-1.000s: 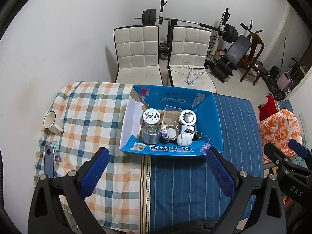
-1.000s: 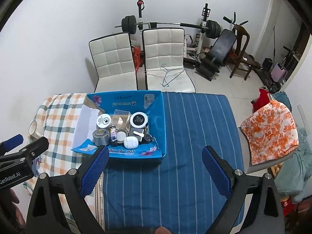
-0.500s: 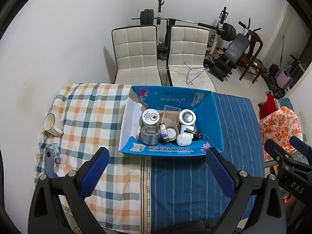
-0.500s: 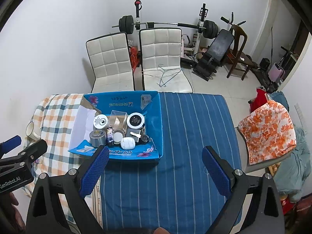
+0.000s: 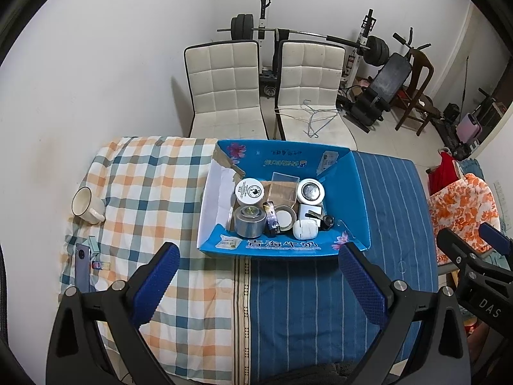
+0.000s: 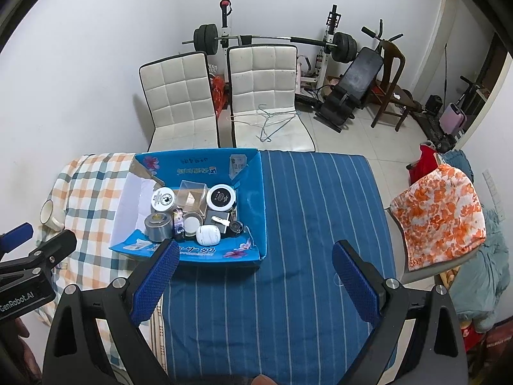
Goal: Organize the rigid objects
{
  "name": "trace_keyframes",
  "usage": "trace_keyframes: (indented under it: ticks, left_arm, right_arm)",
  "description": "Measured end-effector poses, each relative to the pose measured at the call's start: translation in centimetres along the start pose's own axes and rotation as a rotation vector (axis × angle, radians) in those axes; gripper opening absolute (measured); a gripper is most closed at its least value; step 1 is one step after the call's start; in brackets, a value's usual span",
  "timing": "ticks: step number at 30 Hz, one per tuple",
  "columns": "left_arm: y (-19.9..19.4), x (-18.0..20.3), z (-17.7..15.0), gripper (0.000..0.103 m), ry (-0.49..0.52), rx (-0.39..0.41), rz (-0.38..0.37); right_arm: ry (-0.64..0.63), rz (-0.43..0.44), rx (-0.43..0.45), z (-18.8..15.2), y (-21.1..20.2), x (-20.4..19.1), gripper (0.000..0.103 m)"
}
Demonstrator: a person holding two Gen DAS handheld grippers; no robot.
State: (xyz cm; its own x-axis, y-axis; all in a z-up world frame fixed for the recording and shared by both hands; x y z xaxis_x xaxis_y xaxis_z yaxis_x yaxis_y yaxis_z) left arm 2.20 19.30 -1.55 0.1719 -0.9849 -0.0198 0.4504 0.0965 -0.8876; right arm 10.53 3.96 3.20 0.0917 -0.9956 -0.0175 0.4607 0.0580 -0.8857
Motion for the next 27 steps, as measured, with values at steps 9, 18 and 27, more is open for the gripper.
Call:
trace_keyframes:
  ticks: [9,18,27]
  left_arm:
    - [0.43,-0.22,0.05,0.102,-0.003,-0.005,0.004]
    - [0.5,-0.36,0.08,0.102,-0.003,-0.003,0.01]
    - [0.53,-0.32,0.19,0.102,-0.003,-0.003,0.007]
  right_arm:
    - [0.007,-0.009,0.0,-0.44,0.38,0.6,0.098]
    - [0.003,-0.009,0.0,-0.49,0.46,0.57,0.098]
    - [0.004,-0.009,-0.002,-0.46,0.5,0.59,0.098]
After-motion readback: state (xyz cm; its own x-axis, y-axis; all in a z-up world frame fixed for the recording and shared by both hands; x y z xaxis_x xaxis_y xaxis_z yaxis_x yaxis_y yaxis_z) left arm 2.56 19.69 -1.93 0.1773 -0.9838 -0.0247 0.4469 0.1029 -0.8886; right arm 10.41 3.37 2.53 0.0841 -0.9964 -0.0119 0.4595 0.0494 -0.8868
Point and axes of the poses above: each gripper's, at about its wrist camera, not at the fingertips, and y roughly the way its jaws point, x to its right, z to its top, the point moved 3 cm from there along y, roughly the way its jaws point, and after that the axes turned 2 degrees about z, right-handed, at the moved point
